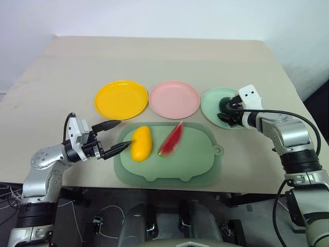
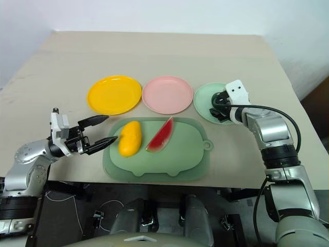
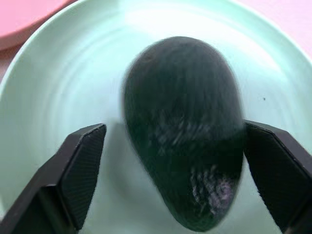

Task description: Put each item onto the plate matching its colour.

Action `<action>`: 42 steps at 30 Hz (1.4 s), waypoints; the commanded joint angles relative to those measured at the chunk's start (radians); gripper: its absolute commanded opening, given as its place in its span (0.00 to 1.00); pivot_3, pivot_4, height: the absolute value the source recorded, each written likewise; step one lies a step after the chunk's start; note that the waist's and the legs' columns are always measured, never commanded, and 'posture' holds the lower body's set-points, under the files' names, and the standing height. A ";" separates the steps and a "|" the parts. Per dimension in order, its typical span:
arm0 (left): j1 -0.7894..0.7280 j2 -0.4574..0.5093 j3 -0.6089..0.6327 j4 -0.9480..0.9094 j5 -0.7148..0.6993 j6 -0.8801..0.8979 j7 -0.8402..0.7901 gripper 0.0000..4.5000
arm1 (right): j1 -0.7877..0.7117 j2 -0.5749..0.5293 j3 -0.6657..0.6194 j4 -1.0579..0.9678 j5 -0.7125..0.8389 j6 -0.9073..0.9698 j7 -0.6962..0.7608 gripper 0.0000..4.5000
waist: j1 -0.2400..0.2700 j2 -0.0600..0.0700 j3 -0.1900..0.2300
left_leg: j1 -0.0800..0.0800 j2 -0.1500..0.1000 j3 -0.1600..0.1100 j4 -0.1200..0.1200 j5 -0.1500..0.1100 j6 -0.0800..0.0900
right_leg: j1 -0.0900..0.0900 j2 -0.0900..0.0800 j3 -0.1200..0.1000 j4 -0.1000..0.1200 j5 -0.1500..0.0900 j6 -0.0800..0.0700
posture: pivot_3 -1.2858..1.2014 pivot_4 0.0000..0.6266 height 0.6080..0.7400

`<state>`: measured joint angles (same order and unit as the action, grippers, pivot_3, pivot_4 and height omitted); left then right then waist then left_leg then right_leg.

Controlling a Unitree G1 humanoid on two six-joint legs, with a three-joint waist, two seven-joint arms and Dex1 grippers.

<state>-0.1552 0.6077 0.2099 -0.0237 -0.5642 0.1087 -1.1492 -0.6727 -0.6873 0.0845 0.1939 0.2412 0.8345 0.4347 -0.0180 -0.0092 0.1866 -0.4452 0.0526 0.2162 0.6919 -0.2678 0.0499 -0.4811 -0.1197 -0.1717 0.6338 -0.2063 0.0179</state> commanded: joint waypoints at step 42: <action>-0.069 -0.017 -0.043 -0.006 -0.005 0.019 0.002 1.00 | -0.175 0.359 -0.156 -0.168 1.265 0.780 -0.905 1.00 | -0.026 0.001 0.000 | -0.001 0.000 0.002 -0.003 0.002 -0.002 | -0.003 0.002 0.001 0.002 0.003 0.002 | 0.52 0.24 0.67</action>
<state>-0.2205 0.5889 0.1695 -0.0146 -0.5710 0.1298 -1.1496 -0.8177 -0.3332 -0.0806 0.0270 1.4608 1.6078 -0.4409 -0.0444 -0.0080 0.1869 -0.4461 0.0529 0.2179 0.6884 -0.2659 0.0474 -0.4840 -0.1172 -0.1709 0.6357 -0.2031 0.0196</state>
